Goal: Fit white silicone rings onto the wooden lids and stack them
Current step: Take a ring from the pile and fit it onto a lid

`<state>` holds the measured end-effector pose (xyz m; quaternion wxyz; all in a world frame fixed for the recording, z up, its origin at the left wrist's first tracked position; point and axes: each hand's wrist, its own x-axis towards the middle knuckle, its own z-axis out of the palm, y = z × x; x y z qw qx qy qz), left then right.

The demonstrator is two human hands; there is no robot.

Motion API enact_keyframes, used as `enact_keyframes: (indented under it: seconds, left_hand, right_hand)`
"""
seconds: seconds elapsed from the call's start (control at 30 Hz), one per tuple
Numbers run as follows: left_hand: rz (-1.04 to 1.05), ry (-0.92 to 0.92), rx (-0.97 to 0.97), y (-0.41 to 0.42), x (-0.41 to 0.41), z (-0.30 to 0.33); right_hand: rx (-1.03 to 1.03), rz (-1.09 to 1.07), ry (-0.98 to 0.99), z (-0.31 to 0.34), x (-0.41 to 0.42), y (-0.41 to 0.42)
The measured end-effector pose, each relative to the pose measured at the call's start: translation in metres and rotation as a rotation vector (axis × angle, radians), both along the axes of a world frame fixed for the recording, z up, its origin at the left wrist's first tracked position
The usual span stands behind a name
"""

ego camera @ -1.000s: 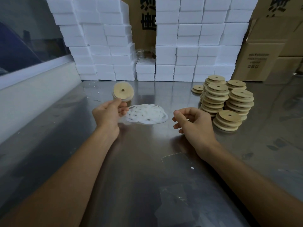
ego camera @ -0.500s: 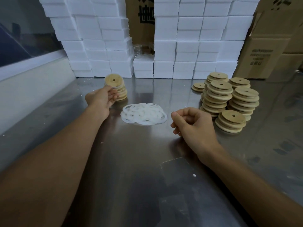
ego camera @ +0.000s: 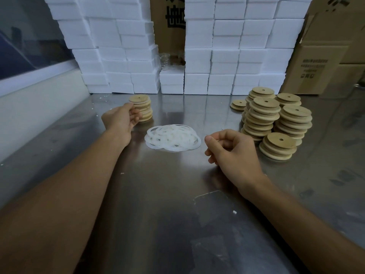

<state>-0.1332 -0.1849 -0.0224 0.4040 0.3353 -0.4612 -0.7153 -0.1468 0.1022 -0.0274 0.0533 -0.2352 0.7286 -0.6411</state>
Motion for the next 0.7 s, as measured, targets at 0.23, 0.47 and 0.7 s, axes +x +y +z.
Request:
enact_keyframes:
  seconds: [0.23,0.47,0.7]
  left_hand:
    - [0.303,-0.223,-0.423,0.009,-0.005,-0.008]
    - [0.127,-0.569,-0.635,0.006,-0.020,-0.010]
    - [0.161,-0.563,-0.678,0.001,-0.027,-0.012]
  right_hand:
    - [0.001,-0.001,0.010,-0.001,0.000,0.001]
    - [-0.010,-0.003,0.005,-0.001,0.000,0.001]
    - [-0.010,0.000,-0.003,-0.001,-0.001,0.000]
